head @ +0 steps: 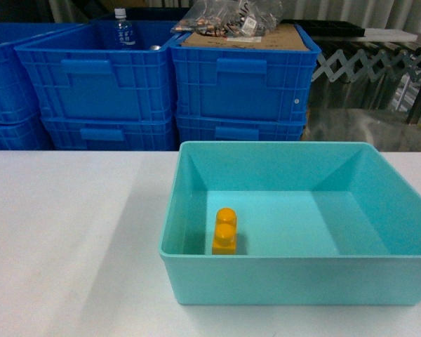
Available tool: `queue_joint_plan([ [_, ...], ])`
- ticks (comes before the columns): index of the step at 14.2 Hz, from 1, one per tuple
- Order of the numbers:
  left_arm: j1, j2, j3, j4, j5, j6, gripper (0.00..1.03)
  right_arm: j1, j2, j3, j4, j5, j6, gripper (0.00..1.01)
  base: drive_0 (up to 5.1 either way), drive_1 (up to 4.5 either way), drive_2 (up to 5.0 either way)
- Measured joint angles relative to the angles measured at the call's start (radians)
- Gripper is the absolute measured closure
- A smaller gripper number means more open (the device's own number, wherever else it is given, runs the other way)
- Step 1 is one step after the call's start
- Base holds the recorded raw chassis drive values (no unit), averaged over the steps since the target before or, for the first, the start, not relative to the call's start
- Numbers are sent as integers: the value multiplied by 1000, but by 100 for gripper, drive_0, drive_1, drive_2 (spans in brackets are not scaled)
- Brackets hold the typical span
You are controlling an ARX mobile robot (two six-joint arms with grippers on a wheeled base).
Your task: Pick red block from blue box to shelf
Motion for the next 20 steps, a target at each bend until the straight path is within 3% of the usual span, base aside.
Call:
queue_joint_plan([
  [8, 0, 0, 0, 0, 0, 0, 5, 0, 0, 0, 3, 0, 0, 74, -8, -8, -8],
  [20, 0, 0, 0, 0, -1, 0, 5, 0, 0, 0, 3, 0, 0, 74, -159, -159, -159],
])
